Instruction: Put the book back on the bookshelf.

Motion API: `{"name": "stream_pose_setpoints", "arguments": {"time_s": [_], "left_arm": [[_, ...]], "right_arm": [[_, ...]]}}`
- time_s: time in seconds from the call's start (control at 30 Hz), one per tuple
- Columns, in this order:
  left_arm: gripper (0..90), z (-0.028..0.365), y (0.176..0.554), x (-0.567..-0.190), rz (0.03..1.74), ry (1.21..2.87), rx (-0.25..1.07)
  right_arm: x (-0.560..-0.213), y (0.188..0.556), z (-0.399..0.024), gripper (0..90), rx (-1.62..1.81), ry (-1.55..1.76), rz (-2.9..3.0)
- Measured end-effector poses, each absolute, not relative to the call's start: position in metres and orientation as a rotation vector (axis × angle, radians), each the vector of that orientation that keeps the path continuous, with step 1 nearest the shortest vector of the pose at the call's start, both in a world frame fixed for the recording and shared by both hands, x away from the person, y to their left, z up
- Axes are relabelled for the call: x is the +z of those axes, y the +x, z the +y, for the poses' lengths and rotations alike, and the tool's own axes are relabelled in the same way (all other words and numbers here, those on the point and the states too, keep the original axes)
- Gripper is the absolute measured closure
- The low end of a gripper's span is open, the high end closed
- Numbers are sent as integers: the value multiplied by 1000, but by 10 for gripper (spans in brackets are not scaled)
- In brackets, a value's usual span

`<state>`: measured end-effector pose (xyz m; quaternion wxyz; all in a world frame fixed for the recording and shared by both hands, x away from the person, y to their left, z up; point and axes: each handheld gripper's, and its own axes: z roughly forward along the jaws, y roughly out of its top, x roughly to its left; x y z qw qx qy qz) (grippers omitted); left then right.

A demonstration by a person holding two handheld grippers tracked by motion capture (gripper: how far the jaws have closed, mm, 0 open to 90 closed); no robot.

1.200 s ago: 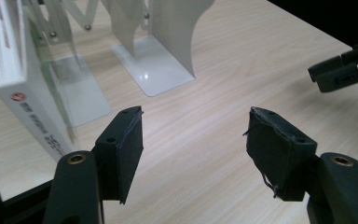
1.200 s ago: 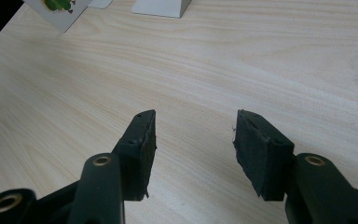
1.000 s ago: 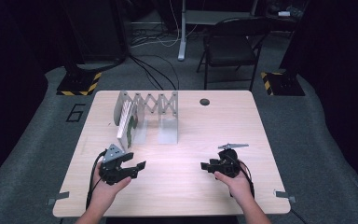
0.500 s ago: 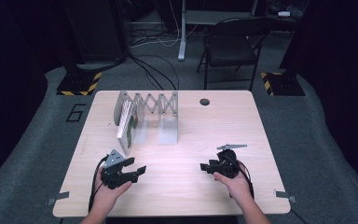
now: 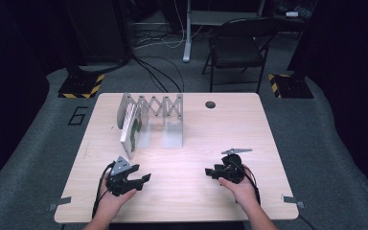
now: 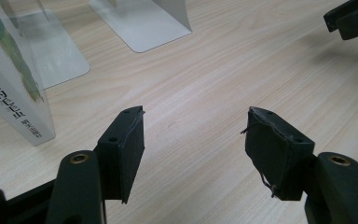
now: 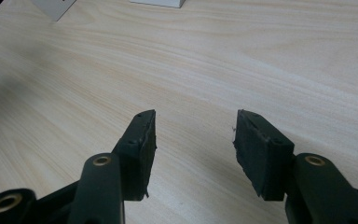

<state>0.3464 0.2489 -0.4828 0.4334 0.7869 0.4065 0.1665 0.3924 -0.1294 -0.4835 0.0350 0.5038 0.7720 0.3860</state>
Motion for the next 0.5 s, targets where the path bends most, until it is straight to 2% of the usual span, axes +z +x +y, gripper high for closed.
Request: {"name": "stream_pose_setpoints", "arguments": {"time_s": [0.5], "left_arm": [[383,253,346,-486,1047,1960,392]], "right_arm": [[-484,395,-126,470,1175,1566,2369]]}}
